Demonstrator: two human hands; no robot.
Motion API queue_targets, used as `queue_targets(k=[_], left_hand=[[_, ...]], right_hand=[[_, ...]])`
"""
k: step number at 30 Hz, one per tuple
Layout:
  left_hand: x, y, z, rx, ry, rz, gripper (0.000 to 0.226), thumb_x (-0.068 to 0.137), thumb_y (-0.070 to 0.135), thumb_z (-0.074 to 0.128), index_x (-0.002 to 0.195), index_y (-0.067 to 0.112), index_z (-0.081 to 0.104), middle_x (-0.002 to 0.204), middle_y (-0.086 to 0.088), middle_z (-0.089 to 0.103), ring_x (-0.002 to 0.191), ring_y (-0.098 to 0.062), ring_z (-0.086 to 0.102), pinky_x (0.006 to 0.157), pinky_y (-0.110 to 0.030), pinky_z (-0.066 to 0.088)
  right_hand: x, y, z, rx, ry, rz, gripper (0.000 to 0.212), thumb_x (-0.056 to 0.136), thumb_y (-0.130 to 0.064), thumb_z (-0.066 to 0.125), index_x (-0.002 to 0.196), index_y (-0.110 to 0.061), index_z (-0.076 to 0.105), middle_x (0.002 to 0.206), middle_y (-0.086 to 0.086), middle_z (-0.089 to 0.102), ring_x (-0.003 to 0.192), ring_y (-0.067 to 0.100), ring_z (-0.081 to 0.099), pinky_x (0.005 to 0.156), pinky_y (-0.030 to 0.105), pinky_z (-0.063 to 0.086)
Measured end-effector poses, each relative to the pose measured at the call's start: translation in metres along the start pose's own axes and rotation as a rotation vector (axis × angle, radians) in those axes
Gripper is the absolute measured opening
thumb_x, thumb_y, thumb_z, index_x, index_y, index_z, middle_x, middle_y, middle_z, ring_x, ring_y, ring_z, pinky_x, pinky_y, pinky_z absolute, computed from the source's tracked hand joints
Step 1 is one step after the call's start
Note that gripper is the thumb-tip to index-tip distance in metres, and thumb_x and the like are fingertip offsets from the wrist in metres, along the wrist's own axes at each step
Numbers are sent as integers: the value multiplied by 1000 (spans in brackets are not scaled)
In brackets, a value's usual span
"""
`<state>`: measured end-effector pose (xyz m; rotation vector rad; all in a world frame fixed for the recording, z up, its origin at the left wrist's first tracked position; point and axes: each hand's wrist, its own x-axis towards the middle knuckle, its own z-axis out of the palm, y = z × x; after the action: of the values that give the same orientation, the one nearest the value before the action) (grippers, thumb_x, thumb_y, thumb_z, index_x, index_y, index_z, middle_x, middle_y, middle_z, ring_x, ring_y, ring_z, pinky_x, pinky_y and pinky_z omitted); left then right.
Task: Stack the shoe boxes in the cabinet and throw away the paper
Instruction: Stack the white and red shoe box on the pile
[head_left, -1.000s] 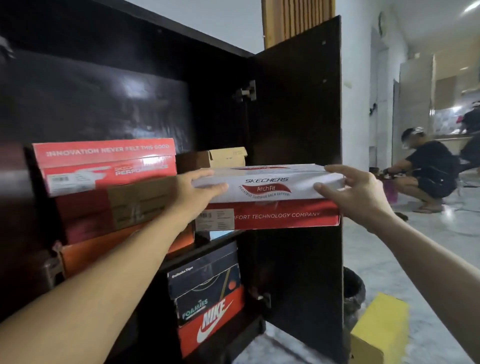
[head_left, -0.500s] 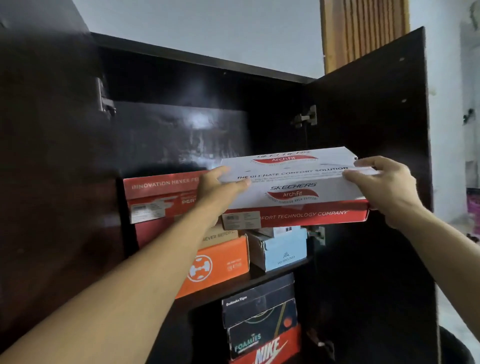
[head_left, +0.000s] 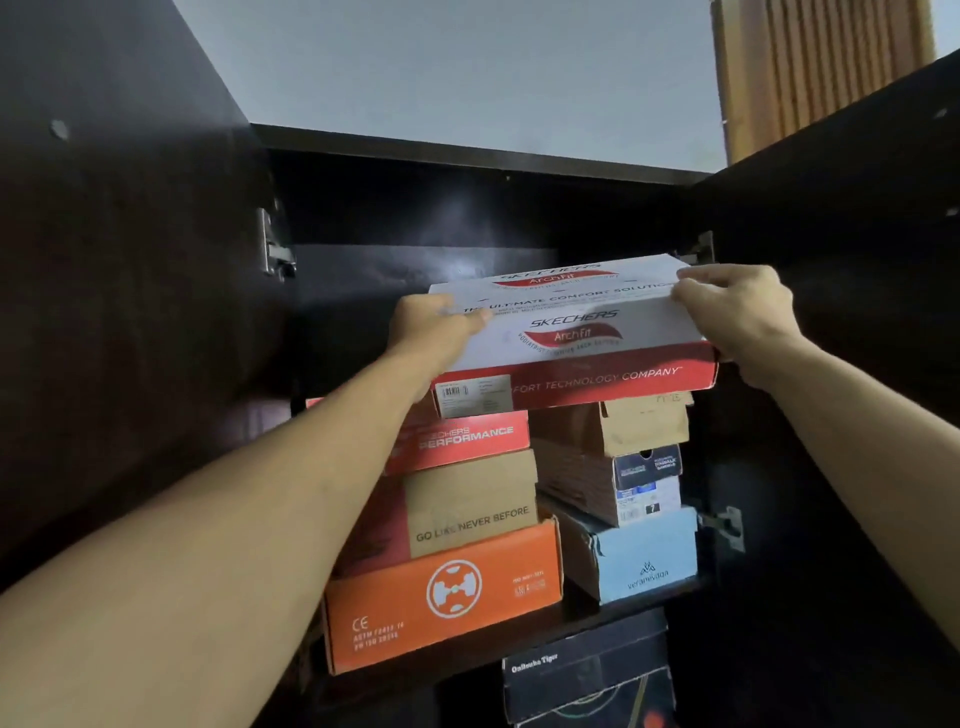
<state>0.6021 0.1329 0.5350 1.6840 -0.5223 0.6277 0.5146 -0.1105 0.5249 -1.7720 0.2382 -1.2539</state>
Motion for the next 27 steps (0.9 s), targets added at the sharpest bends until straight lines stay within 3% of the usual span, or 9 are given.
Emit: queue_targets(k=[3, 5, 12, 14, 16, 17, 19, 22, 27], left_hand=[[15, 2, -10, 43, 56, -19, 15, 84, 24, 74, 79, 14, 63, 78, 8, 58, 76, -12, 58, 67, -21, 45], [25, 1, -16, 75, 78, -23, 29, 84, 24, 74, 66, 19, 52, 70, 8, 56, 66, -10, 57, 59, -18, 44], [63, -12, -37, 144, 170, -31, 19, 83, 25, 75, 88, 11, 64, 82, 3, 58, 80, -16, 56, 66, -23, 44], [72, -16, -43, 166, 194, -23, 21, 84, 25, 74, 95, 11, 64, 87, 2, 58, 75, -12, 55, 60, -18, 41], [82, -22, -50, 184, 223, -11, 32, 84, 26, 74, 109, 8, 65, 95, -1, 62, 71, -9, 56, 56, -15, 40], [86, -25, -54, 202, 237, -4, 40, 84, 27, 74, 117, 6, 64, 102, -3, 63, 79, -11, 59, 63, -16, 43], [95, -31, -60, 251, 263, 18, 40, 84, 28, 73, 116, 5, 66, 110, -6, 66, 94, -16, 59, 78, -21, 43], [105, -39, -66, 299, 298, 49, 26, 85, 29, 72, 101, 8, 72, 98, -4, 67, 91, -16, 59, 78, -22, 42], [108, -59, -72, 383, 314, 63, 21, 90, 25, 67, 100, 8, 73, 94, -5, 67, 86, -17, 58, 77, -23, 43]], right_hand=[[14, -7, 19, 3, -43, -23, 26, 86, -34, 58, 106, -28, 73, 103, 0, 63, 92, 25, 65, 77, 44, 59], [23, -10, 33, 6, -70, -40, 24, 88, -34, 59, 106, -26, 73, 100, 0, 61, 91, 25, 65, 76, 43, 59], [53, -9, 91, 57, -144, -81, 28, 88, -34, 61, 111, -23, 72, 101, 2, 62, 91, 24, 64, 65, 35, 56], [60, -7, 110, 86, -161, -87, 27, 86, -34, 63, 109, -24, 73, 104, 2, 64, 92, 24, 64, 62, 34, 54], [65, -4, 129, 112, -171, -102, 27, 84, -35, 64, 107, -24, 74, 106, 2, 66, 95, 25, 65, 58, 30, 52], [68, -3, 138, 125, -175, -111, 27, 84, -35, 65, 107, -24, 75, 106, 2, 67, 96, 26, 65, 59, 30, 51], [71, -2, 155, 148, -176, -127, 25, 83, -34, 66, 104, -24, 76, 102, 1, 67, 100, 27, 65, 67, 35, 56], [75, -2, 179, 160, -166, -126, 21, 83, -34, 67, 99, -24, 77, 100, 0, 66, 101, 28, 65, 82, 46, 57], [77, 2, 204, 114, -160, -160, 22, 87, -30, 65, 105, -23, 75, 117, 4, 69, 109, 25, 62, 93, 31, 51]])
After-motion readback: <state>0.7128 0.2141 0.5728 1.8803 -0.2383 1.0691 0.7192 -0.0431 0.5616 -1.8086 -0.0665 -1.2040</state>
